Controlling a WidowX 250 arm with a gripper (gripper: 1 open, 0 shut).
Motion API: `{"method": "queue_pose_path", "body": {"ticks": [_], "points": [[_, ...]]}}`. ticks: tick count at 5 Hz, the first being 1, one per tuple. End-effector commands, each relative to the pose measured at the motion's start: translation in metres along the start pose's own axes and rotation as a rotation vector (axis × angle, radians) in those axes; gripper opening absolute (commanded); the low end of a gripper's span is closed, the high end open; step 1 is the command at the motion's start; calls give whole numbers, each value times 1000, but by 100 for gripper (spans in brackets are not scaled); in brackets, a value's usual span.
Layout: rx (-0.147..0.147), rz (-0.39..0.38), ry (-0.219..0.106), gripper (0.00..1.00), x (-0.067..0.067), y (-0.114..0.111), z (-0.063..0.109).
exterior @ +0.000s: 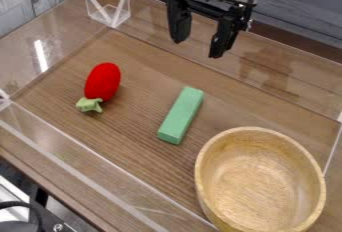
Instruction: Move the red object to the right side of the table
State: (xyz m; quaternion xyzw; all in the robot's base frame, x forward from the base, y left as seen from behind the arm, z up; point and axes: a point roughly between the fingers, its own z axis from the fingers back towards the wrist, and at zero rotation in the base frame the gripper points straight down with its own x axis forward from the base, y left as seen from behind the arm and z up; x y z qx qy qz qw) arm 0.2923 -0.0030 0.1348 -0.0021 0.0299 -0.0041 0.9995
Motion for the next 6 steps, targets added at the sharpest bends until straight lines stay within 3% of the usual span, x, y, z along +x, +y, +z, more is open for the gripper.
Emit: {"method": "queue_pose_path", "body": {"ticks": [1, 2, 3, 5, 6], "points": [[3, -1, 19, 100, -6, 11, -7], [2, 8, 19, 100, -22, 35, -12], [3, 39, -10, 100, -43, 70, -15], [14, 100, -33, 100, -58, 136, -26], [7, 111, -37, 100, -61, 152, -43]]}}
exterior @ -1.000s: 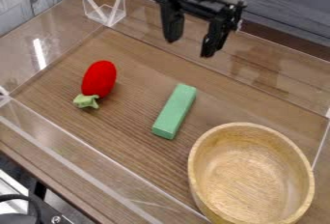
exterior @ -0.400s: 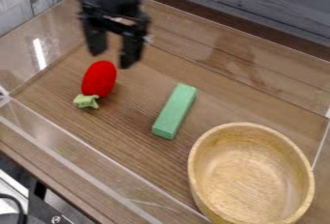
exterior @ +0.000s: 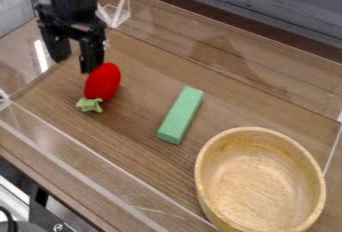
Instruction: Move the red object to the right side of the table
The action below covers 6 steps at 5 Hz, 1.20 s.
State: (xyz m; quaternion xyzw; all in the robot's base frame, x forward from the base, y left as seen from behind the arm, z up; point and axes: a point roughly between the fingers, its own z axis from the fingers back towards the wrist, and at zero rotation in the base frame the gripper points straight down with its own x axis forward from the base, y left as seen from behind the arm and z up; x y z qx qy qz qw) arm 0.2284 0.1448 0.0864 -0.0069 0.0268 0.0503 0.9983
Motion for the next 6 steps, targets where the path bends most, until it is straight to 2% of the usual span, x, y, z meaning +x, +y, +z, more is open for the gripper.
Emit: {"method": "queue_pose_path", "body": {"ticks": [1, 2, 6], "points": [[3, 11, -26, 100, 7, 7, -10], [-5, 21, -27, 100, 11, 5, -22], [-41, 77, -53, 100, 20, -8, -9]]}}
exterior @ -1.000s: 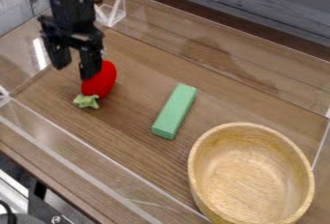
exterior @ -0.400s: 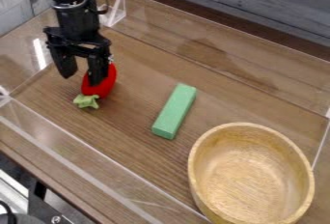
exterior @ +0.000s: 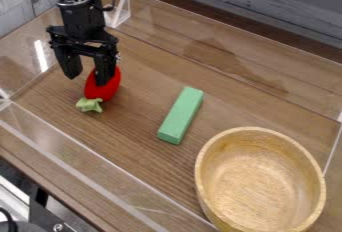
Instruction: Move the red object to the right side of the table
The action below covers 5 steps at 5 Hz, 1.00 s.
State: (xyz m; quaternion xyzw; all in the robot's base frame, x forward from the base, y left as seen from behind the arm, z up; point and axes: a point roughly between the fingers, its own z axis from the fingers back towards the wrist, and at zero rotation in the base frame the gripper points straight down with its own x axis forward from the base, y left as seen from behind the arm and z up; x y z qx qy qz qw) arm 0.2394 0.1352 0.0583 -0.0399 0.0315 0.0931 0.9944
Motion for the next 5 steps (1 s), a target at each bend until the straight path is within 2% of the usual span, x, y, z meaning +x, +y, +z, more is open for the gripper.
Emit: {"method": "queue_pose_path", "body": {"ticks": [1, 5], "points": [[23, -1, -66, 100, 10, 1, 18], [25, 26, -60, 100, 13, 6, 7]]}}
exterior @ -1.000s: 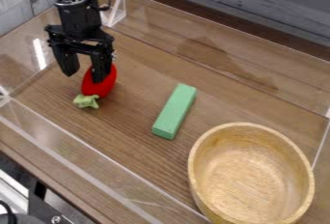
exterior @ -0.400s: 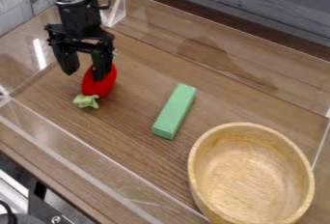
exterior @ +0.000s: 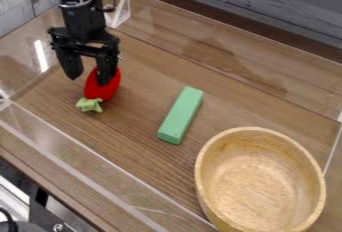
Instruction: Move the red object to the right side of the table
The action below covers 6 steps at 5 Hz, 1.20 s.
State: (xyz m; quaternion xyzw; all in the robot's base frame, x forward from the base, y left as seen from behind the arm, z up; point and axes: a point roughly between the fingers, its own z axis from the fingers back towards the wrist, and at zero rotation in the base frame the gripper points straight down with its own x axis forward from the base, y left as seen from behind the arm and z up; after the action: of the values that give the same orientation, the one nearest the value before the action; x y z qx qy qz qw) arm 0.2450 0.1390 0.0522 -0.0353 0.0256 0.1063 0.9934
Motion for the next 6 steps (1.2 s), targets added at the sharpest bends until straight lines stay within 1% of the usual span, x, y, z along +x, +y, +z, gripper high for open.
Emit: {"method": "queue_pose_path", "body": {"ticks": [1, 3, 5, 6], "points": [[18, 10, -50, 100, 8, 5, 12], [13, 24, -57, 100, 8, 6, 18], [32, 30, -29, 100, 13, 5, -3], [42, 34, -21, 100, 16, 5, -11]]}}
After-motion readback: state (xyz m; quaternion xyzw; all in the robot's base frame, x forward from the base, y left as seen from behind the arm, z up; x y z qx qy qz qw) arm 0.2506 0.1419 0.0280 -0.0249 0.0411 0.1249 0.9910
